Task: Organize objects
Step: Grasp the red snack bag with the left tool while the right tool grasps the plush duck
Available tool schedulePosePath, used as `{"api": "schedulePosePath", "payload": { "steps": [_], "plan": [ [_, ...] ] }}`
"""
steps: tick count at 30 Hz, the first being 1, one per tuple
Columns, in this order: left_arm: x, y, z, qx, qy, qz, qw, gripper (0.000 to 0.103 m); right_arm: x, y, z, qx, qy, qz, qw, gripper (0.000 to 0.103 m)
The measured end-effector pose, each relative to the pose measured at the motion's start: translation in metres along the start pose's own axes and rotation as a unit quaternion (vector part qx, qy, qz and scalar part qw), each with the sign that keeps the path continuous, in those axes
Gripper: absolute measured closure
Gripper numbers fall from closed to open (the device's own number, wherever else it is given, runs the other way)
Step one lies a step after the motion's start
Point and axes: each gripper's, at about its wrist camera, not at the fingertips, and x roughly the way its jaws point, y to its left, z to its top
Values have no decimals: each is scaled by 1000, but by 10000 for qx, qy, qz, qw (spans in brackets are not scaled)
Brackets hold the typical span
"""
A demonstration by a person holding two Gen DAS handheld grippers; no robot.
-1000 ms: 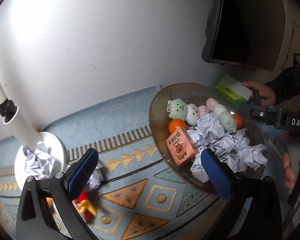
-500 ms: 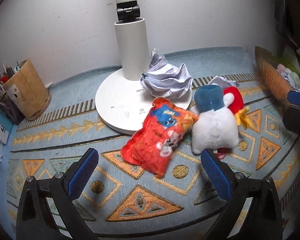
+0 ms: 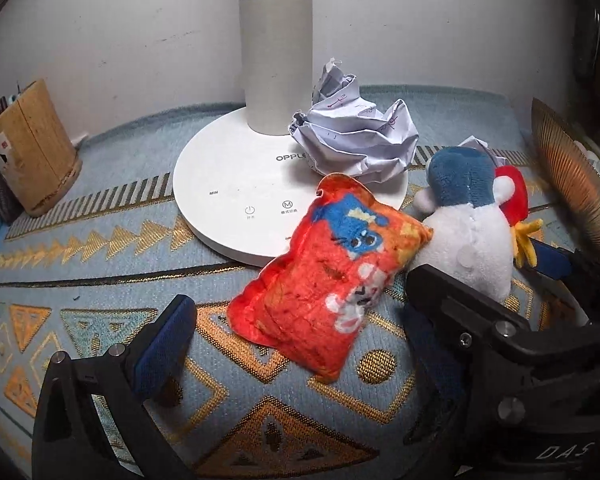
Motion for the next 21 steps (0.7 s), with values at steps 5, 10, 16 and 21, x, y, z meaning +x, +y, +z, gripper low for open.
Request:
{"api": "schedulePosePath", "payload": {
  "steps": [5, 10, 16, 21],
  "plan": [
    [2, -2, 2, -8, -4, -2, 10000, 0, -3, 3, 0, -15, 2, -29, 10000, 0],
    [2, -2, 2, -8, -4, -4, 10000, 0, -2, 6, 1, -15, 2, -25, 10000, 0],
    [2, -2, 2, -7, -4, -3, 10000, 0, 0, 8, 2, 59, -35, 84, 9999, 0],
    [2, -2, 2, -16, -6, -1, 10000, 0, 1, -6, 6, 312, -154, 420, 9985, 1]
  ]
}}
